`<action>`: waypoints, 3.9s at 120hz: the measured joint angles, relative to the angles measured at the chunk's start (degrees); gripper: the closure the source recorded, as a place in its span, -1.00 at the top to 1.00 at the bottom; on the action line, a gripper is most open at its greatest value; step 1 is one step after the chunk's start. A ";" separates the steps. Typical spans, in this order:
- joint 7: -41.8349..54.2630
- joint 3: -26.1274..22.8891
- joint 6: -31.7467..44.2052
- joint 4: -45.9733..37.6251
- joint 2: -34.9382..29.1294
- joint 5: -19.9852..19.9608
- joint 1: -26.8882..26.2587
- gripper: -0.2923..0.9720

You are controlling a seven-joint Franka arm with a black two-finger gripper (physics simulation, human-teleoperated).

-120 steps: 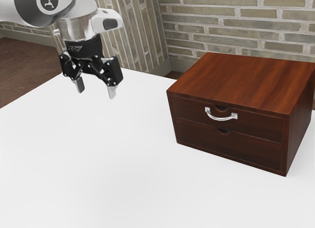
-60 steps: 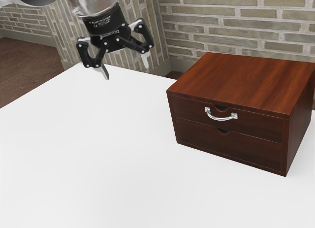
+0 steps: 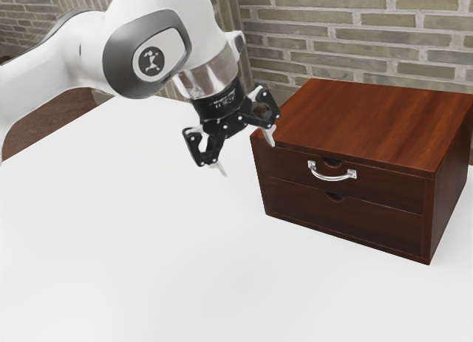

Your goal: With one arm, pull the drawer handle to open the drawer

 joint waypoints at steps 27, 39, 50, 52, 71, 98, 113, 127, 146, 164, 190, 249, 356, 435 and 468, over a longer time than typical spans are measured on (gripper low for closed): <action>-5.82 -0.37 10.17 -4.74 -0.12 -1.89 -0.58 0.54; -7.78 -0.78 13.54 -6.78 -0.16 -2.13 -0.12 0.54; -9.32 -1.20 15.96 -8.33 -0.41 -2.29 -0.01 0.54; -9.58 -1.25 16.36 -8.53 -0.51 -2.31 -0.04 0.54; -11.69 -1.76 19.31 -10.26 -0.90 -2.64 -0.38 0.54; -13.91 -1.83 22.00 -12.03 -0.58 -2.98 -0.51 0.54; -14.82 -2.03 23.18 -12.60 -0.48 -3.01 -0.05 0.54; -15.52 -2.75 23.99 -12.68 -0.30 -3.01 0.08 0.54; -16.27 -3.06 24.96 -12.72 0.22 -3.01 -0.85 0.54; -16.83 -3.06 25.96 -13.69 0.56 -3.01 -0.89 0.54; -17.43 -3.48 27.52 -14.65 1.10 -3.01 -0.82 0.54; -18.18 -3.50 29.58 -13.17 3.97 -2.86 -0.81 0.54; -18.76 -3.51 30.34 -13.37 4.20 -2.92 -0.82 -0.28; -19.27 -3.41 25.81 -17.44 -0.22 -3.07 -1.12 -0.69; -19.40 -3.60 25.91 -21.86 -3.74 -4.10 -1.16 -0.70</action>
